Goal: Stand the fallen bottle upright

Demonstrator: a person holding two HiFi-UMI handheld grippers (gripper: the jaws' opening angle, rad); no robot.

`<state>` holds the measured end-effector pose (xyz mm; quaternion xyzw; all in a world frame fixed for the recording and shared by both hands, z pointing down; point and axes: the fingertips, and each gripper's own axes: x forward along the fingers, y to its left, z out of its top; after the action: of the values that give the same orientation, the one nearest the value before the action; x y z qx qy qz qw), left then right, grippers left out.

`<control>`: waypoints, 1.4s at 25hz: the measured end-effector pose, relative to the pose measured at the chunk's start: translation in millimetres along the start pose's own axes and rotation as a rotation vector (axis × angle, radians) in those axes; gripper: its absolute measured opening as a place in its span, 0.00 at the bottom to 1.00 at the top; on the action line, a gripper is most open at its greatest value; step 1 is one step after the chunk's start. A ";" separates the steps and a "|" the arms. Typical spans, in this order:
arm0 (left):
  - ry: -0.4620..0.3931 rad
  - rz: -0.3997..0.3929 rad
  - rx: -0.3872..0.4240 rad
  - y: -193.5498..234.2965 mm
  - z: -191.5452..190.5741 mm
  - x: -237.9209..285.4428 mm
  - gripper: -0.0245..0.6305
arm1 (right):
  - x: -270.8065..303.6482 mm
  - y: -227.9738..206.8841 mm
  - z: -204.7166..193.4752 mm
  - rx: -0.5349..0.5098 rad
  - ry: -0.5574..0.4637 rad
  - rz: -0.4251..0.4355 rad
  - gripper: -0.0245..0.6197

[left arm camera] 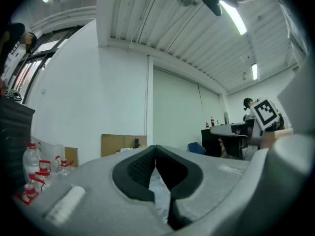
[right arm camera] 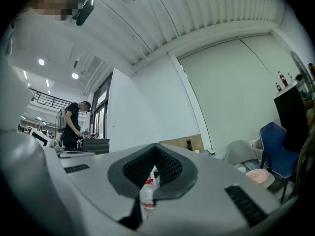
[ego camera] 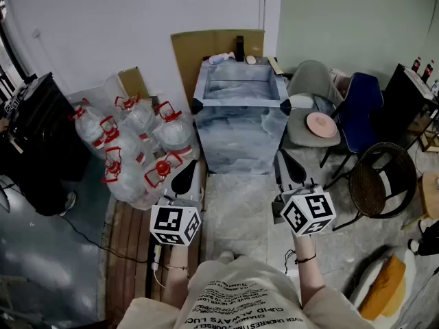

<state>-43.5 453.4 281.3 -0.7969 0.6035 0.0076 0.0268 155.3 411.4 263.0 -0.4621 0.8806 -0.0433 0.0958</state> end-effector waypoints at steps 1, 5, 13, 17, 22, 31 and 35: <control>0.001 0.000 0.000 -2.3 0.6 -0.1 0.07 | -1.7 -1.1 0.4 -0.002 0.002 0.001 0.04; 0.004 0.005 0.002 -7.1 2.1 -0.2 0.07 | -5.8 -4.1 1.2 -0.003 0.008 0.001 0.04; 0.000 0.010 0.002 -15.8 -0.1 -2.4 0.08 | -14.9 -14.1 3.1 0.041 -0.036 -0.016 0.04; -0.011 0.022 -0.011 -16.7 0.3 -3.6 0.08 | -21.1 -16.7 -0.5 0.035 -0.029 -0.019 0.04; -0.015 0.027 -0.004 -17.4 3.1 -6.2 0.15 | -25.3 -17.3 -6.4 0.041 -0.015 -0.021 0.04; -0.024 0.057 -0.023 -10.2 -0.3 -7.8 0.45 | -16.3 -16.3 -13.9 0.053 -0.005 -0.001 0.04; -0.011 0.074 -0.025 -0.8 -4.8 -4.0 0.53 | -6.6 -18.4 -17.2 0.059 0.002 -0.001 0.04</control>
<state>-43.9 457.2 286.3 -0.7743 0.6322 0.0208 0.0197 170.2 406.1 283.7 -0.4593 0.8789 -0.0696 0.1084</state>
